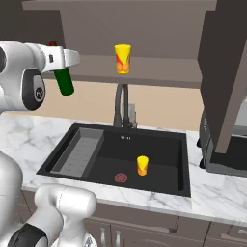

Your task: Open the cabinet directly in front. Then move the beer and the cup to the dining counter with the candle on it.

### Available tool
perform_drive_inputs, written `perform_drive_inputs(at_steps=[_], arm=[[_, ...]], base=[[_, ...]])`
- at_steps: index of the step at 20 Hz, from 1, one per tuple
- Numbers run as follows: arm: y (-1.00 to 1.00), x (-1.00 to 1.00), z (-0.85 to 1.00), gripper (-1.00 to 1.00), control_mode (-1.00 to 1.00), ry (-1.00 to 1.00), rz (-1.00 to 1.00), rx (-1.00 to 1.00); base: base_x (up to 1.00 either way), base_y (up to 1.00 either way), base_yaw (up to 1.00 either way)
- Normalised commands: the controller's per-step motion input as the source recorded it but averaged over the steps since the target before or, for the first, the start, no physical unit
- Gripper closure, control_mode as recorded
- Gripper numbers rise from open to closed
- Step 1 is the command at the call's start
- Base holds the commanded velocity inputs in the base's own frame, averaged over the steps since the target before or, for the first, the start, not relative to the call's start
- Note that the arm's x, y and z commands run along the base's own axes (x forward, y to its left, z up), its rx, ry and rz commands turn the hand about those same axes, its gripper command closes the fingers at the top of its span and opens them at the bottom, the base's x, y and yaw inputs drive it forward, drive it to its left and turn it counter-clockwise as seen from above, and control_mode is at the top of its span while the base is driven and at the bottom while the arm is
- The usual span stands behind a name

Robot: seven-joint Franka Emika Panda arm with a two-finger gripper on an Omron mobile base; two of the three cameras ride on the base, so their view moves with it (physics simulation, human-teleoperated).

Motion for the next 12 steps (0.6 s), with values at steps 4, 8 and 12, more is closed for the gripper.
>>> perform_drive_inputs(at_steps=[4, 8, 12], arm=[[-0.02, -0.68, -0.2, 1.0, -1.0, 0.0, 0.0, 0.0], [0.0, -0.46, -0.29, 1.0, -1.0, 0.0, 0.0, 0.0], [0.0, -0.29, -0.33, 1.0, -1.0, 0.01, 0.0, 0.01]], base=[[0.0, 0.0, 0.0], [0.0, 0.0, 0.0], [0.0, 0.0, 0.0]])
